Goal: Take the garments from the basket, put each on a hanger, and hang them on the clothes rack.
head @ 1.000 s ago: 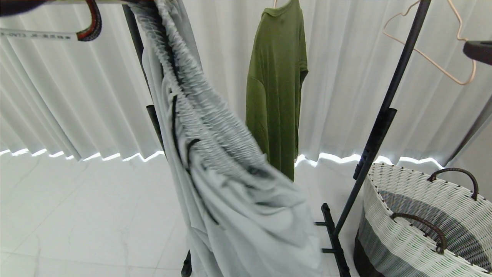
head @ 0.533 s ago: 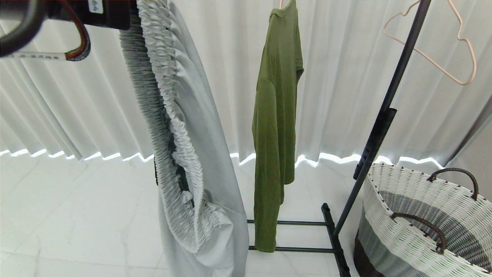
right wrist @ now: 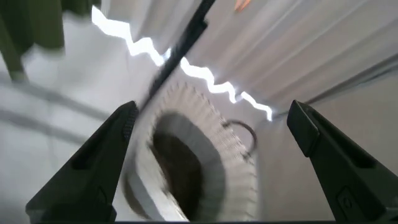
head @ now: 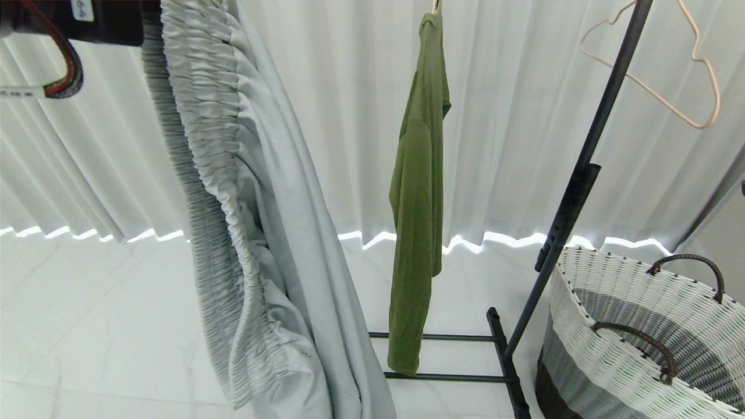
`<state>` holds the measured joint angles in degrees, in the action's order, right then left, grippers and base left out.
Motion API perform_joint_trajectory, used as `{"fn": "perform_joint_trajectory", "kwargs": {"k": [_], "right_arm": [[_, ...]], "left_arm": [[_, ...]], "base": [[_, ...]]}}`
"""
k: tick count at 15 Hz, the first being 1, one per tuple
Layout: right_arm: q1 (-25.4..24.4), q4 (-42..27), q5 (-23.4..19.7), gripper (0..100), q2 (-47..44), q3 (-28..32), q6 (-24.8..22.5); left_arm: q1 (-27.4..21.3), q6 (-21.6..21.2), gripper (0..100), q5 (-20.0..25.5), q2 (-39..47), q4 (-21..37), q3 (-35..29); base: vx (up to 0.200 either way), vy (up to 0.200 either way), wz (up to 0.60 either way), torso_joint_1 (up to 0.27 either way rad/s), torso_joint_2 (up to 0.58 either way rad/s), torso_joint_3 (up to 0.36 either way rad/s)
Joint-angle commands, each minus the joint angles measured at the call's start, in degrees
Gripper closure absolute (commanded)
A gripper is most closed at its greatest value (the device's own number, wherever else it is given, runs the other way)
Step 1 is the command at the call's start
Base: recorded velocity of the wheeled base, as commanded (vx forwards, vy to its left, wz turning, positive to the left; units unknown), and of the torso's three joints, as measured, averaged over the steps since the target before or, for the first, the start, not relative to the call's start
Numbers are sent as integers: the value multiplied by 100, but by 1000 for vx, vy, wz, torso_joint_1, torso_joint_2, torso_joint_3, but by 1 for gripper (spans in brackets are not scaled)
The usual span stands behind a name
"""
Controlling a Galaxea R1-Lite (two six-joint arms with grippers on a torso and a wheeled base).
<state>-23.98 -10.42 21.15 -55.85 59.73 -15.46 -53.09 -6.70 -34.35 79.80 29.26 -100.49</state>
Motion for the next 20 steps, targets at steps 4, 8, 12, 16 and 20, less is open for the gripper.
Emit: {"fn": "perform_joint_trajectory", "kwargs": {"k": [4,8,12,16,20], "right_arm": [[403,155,3,0,83,-357,271],[464,155,3,0,83,-357,289],[491,155,-23,0,74,-357,289],[491,155,-23,0,74,-366,289],[508,163,-6,0,83,-401,280]], "left_arm": [[0,-6,100,-10,-17,1,12],[0,-6,100,-10,-26,1,12],[0,-94,100,-10,-35,1,12],[0,-138,100,-10,-35,1,12],[0,-138,100,-10,-70,1,12]], "base": [[0,0,0,0,0,0],[0,0,0,0,0,0],[0,0,0,43,-191,-248],[0,0,0,104,-521,-329],[0,0,0,154,-470,-319]]}}
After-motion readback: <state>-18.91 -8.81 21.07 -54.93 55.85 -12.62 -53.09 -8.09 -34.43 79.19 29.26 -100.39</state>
